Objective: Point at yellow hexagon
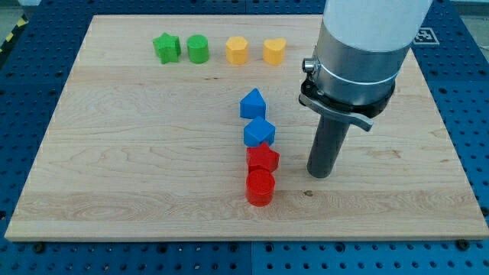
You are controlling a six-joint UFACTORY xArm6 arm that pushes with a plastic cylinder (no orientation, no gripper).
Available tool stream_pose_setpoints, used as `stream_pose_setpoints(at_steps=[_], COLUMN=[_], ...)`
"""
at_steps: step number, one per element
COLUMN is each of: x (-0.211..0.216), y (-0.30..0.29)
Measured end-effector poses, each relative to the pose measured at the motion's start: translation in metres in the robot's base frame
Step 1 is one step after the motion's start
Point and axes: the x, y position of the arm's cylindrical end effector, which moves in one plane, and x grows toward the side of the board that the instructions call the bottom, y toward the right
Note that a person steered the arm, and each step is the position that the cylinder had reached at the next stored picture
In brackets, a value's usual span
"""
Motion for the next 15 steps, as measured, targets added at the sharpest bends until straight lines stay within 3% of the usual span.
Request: stream_pose_setpoints(at_steps=[2, 6, 13, 15], x=[-0.003, -0.137, -0.151, -0.173], y=[-0.007, -0.009, -0.051, -0.117])
